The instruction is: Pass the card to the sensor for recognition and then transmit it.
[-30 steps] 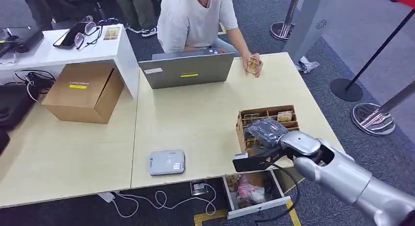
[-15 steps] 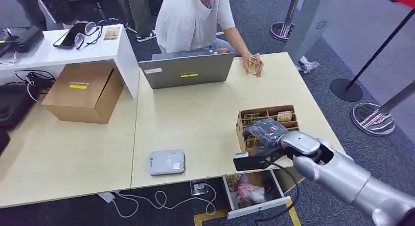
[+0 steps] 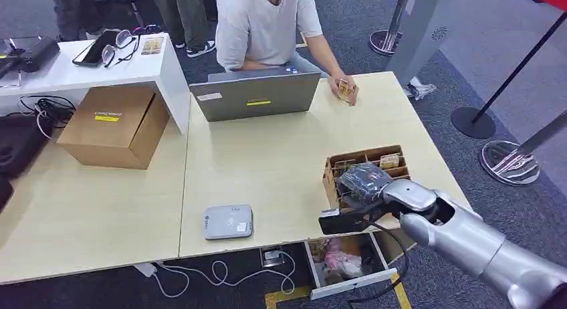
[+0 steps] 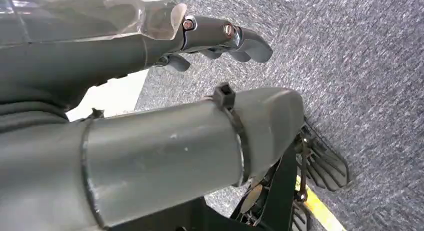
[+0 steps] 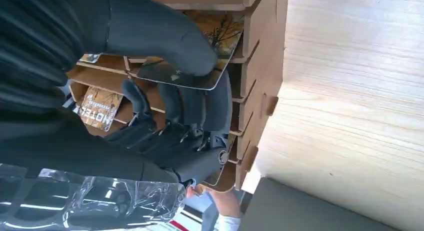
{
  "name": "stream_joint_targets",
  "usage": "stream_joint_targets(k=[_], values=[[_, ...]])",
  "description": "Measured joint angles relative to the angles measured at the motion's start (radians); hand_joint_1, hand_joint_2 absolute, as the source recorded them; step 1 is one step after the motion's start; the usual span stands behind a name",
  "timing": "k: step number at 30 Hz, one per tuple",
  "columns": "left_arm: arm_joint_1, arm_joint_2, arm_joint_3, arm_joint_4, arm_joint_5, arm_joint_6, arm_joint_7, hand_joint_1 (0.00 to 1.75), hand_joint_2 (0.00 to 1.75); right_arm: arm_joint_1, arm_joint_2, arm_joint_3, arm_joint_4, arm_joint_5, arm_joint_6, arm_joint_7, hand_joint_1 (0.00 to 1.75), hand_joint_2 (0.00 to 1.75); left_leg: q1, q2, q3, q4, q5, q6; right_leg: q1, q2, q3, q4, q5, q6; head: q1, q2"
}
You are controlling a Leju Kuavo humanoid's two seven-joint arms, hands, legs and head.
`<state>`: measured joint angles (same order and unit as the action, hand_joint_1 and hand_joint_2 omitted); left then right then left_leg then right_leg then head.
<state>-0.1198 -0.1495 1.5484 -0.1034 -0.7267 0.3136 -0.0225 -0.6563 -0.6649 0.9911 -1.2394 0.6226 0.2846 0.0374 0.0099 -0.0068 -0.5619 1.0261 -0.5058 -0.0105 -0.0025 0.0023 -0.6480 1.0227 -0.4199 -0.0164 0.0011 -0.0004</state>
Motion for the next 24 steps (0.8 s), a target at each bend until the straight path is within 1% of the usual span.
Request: stream_joint_targets(k=[1, 2, 3, 4, 15, 19, 24], values=[[0.001, 0.001, 0.000, 0.000, 0.000, 0.000, 0.000, 0.00, 0.00, 0.000, 0.000, 0.001, 0.000, -0.001, 0.000, 0.000, 1.61, 1.75, 0.000, 0.000, 0.000, 0.000, 0.000, 0.000, 0.000, 0.000, 0.000, 0.000, 0.000, 0.000, 0.000, 0.000], [0.001, 0.001, 0.000, 0.000, 0.000, 0.001, 0.000, 0.00, 0.00, -0.001, 0.000, 0.002, 0.001, -0.001, 0.000, -0.001, 1.68, 1.75, 0.000, 0.000, 0.000, 0.000, 0.000, 0.000, 0.000, 0.000, 0.000, 0.000, 0.000, 0.000, 0.000, 0.000], [0.002, 0.001, 0.000, 0.000, 0.000, 0.001, 0.000, 0.00, 0.00, -0.001, 0.000, 0.003, 0.001, -0.001, 0.000, -0.002, 1.68, 1.75, 0.000, 0.000, 0.000, 0.000, 0.000, 0.000, 0.000, 0.000, 0.000, 0.000, 0.000, 0.000, 0.000, 0.000], [0.003, 0.002, 0.000, 0.000, 0.000, 0.002, 0.000, 0.00, 0.00, -0.001, 0.000, 0.003, 0.002, -0.001, 0.000, -0.003, 1.75, 1.75, 0.000, 0.000, 0.000, 0.000, 0.000, 0.000, 0.000, 0.000, 0.000, 0.000, 0.000, 0.000, 0.000, 0.000], [0.012, 0.005, 0.000, 0.001, -0.007, 0.002, 0.000, 0.00, 0.00, -0.008, 0.000, 0.005, 0.001, -0.007, -0.013, -0.009, 1.75, 1.75, 0.000, 0.000, 0.000, 0.000, 0.000, 0.000, 0.000, 0.000, 0.000, 0.000, 0.000, 0.000, 0.000, 0.000], [0.017, 0.007, 0.000, 0.002, -0.010, 0.000, -0.006, 0.00, 0.00, -0.013, 0.000, 0.000, -0.022, -0.009, -0.061, -0.010, 1.75, 1.75, 0.000, 0.000, 0.000, 0.000, 0.000, 0.000, 0.000, 0.000, 0.000, 0.000, 0.000, 0.000, 0.000, 0.000], [0.022, 0.010, 0.000, 0.002, -0.010, -0.002, -0.012, 0.00, 0.00, -0.022, -0.003, -0.006, -0.049, -0.007, -0.080, -0.009, 1.75, 1.75, 0.000, 0.000, 0.000, 0.000, 0.000, 0.000, 0.000, 0.000, 0.000, 0.000, 0.000, 0.000, 0.000, 0.000]])
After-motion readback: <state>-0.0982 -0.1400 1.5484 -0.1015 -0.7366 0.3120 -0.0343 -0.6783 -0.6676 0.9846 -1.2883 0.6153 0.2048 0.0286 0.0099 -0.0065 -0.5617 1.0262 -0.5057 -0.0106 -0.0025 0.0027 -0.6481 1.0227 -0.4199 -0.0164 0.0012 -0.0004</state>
